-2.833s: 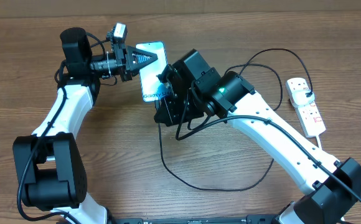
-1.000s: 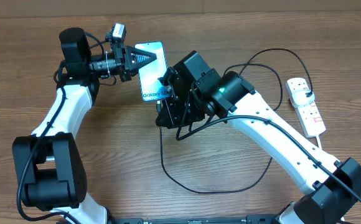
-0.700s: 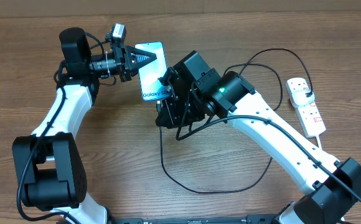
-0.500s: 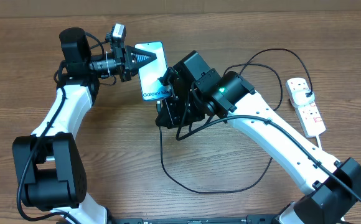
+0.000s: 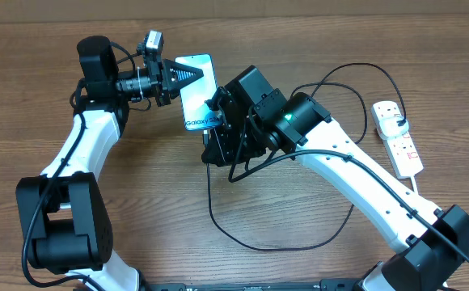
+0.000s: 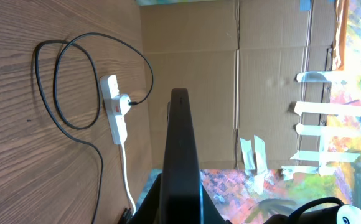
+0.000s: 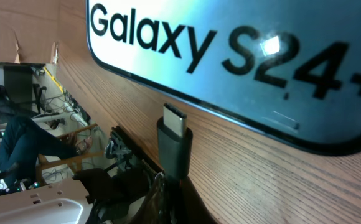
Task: Plug charger to phone and switch on socket
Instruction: 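Push the plug upward into the phone's port with the right gripper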
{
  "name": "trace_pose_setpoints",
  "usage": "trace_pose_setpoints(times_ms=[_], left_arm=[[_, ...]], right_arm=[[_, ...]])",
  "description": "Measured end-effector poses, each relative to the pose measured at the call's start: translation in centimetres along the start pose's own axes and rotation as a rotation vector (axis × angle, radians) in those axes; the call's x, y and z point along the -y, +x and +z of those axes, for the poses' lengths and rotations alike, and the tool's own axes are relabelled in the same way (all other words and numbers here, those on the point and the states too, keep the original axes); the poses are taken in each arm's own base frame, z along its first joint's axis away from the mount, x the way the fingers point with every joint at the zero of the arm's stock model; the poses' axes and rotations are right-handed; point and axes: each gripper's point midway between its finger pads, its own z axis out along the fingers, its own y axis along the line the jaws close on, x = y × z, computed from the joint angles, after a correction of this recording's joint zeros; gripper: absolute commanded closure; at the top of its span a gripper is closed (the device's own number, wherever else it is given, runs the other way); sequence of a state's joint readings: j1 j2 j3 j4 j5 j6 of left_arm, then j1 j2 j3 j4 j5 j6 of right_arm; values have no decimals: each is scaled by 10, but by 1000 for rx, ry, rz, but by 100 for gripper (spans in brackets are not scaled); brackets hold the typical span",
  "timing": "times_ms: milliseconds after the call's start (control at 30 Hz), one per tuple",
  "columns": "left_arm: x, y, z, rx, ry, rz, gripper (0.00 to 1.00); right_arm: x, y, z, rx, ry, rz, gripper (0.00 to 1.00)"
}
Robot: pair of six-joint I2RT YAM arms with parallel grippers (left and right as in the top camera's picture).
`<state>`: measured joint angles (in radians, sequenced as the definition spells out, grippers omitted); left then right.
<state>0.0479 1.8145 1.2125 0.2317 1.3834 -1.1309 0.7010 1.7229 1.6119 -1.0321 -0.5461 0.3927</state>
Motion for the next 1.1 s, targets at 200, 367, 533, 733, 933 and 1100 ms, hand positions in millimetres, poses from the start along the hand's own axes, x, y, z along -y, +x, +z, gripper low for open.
trace_pose_setpoints(times_ms=[200, 367, 533, 733, 933, 1100], left_arm=[[0, 0, 0, 0, 0, 0, 96], [0, 0, 0, -1, 0, 0, 96], [0, 1, 0, -4, 2, 9, 96], [1, 2, 0, -11, 5, 47, 96], [1, 2, 0, -10, 5, 81, 96], [1, 2, 0, -10, 5, 87, 96]], right_arm=[[0, 0, 0, 1, 0, -1, 96], [-2, -3, 0, 13, -7, -9, 96], [-2, -4, 0, 17, -9, -13, 96], [2, 4, 0, -14, 7, 25, 96], [3, 7, 0, -25, 13, 55, 96], [2, 3, 0, -11, 7, 50, 96]])
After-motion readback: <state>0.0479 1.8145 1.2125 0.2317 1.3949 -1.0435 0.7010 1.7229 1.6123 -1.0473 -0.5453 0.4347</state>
